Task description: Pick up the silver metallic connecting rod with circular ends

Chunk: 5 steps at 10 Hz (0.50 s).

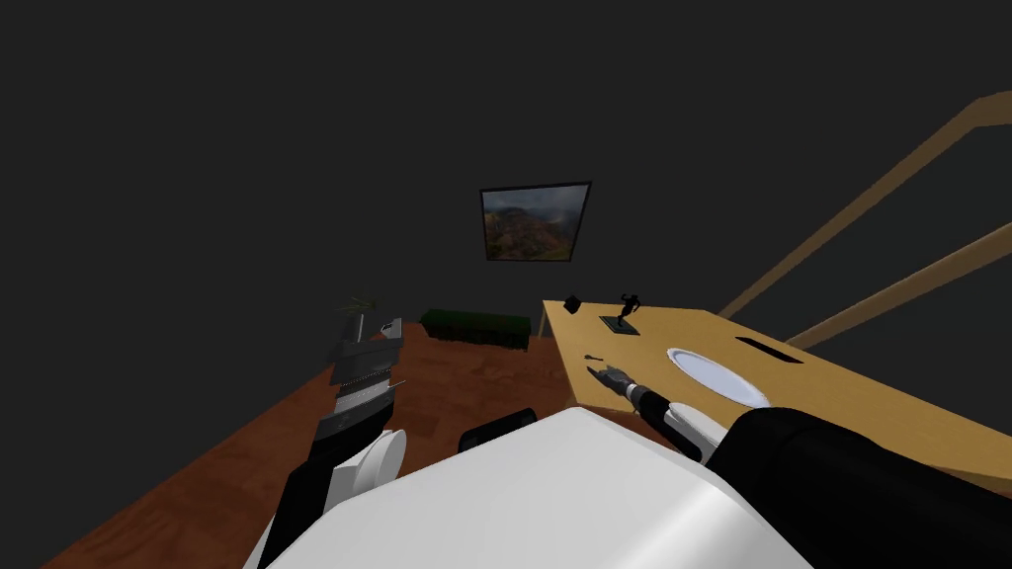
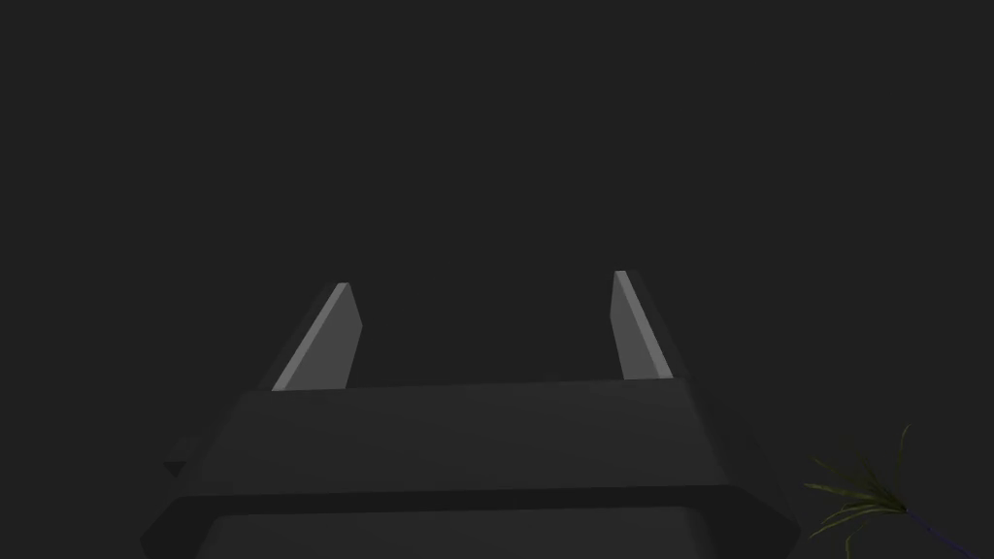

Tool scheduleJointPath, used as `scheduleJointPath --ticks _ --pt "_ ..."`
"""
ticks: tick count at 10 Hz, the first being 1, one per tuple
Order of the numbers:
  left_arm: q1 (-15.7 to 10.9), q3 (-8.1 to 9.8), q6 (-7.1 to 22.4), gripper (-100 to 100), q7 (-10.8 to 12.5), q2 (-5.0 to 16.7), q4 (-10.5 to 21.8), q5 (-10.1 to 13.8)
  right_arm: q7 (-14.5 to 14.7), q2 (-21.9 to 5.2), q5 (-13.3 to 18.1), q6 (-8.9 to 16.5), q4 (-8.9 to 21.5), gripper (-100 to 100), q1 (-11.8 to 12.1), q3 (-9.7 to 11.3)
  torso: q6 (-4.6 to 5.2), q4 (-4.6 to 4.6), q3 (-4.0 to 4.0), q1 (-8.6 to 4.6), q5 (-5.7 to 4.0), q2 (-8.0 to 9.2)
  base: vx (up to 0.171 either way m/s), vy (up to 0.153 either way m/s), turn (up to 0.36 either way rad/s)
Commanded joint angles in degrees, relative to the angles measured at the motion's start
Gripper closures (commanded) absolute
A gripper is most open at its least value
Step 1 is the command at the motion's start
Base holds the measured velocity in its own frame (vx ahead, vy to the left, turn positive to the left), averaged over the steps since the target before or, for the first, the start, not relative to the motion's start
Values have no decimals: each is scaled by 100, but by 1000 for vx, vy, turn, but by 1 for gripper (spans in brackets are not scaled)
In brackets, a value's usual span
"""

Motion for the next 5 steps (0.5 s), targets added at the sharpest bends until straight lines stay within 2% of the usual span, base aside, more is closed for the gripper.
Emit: scheduleJointPath --ticks 1,2,5 --pt "0 0 0 0 0 0 0 0 11 -63 286 49 162 -100 0 24 0 0 0 0 0 0 53 18 110" --pt "1 1 0 0 0 0 0 0 49 -191 455 65 369 -100 29 35 4 0 1 -2 -1 3 58 33 228" --pt "0 0 0 0 0 0 0 0 85 -308 964 77 746 -100 54 56 2 0 1 -2 -1 1 58 18 141"
